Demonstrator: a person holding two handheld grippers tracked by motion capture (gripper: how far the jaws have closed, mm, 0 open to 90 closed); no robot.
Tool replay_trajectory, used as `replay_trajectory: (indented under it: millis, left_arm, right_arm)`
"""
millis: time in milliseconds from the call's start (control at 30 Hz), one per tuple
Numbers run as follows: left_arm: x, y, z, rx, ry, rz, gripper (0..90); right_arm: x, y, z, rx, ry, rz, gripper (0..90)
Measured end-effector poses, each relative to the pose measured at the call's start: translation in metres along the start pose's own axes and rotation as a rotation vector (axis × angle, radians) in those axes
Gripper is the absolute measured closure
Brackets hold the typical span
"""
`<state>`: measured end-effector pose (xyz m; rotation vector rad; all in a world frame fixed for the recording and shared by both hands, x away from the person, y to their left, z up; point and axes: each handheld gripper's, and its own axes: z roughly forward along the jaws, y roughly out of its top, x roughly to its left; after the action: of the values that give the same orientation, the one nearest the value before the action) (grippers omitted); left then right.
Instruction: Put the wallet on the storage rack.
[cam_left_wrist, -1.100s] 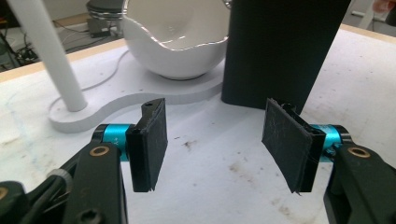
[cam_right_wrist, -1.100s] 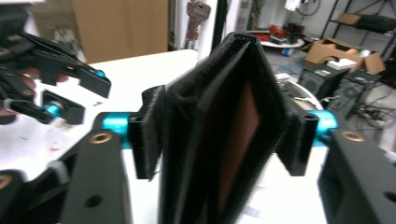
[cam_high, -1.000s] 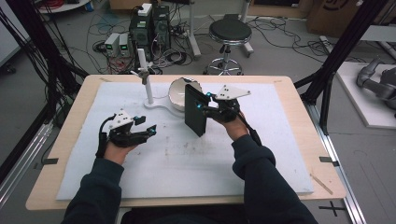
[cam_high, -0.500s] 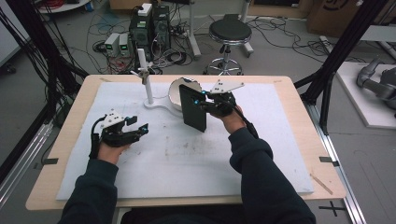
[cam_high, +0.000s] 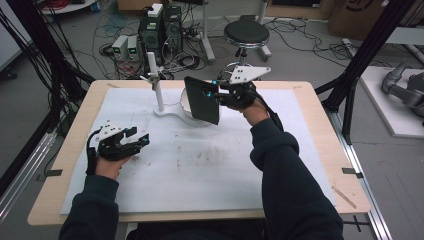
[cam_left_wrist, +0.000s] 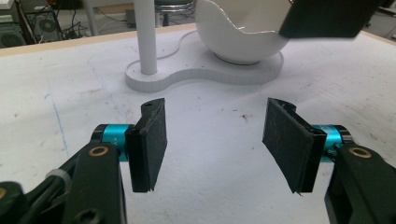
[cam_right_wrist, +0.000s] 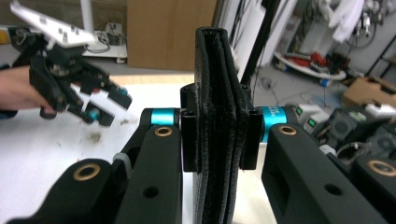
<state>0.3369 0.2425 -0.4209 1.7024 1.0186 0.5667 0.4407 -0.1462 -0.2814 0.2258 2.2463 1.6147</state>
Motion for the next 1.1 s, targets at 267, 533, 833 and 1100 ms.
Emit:
replay_trajectory:
  millis: [267, 533, 833, 1100]
  left_arm:
    - [0.003, -0.004, -0.009, -0.002, 0.021, -0.010, 39.6]
    - [0.004, -0.007, -0.012, 0.001, 0.028, -0.018, 39.6]
    - [0.008, -0.008, -0.012, 0.002, 0.028, -0.027, 39.7]
    - [0.007, -0.007, -0.012, 0.003, 0.025, -0.023, 39.6]
  right_arm:
    - [-0.029, 0.024, 0.011, -0.029, -0.022, -0.033, 76.3]
    - [-0.043, 0.016, 0.038, -0.018, -0.028, -0.091, 76.3]
    - [-0.044, -0.018, 0.065, 0.114, -0.002, -0.075, 76.0]
    - [-0.032, -0.026, 0.064, 0.177, 0.084, -0.132, 73.9]
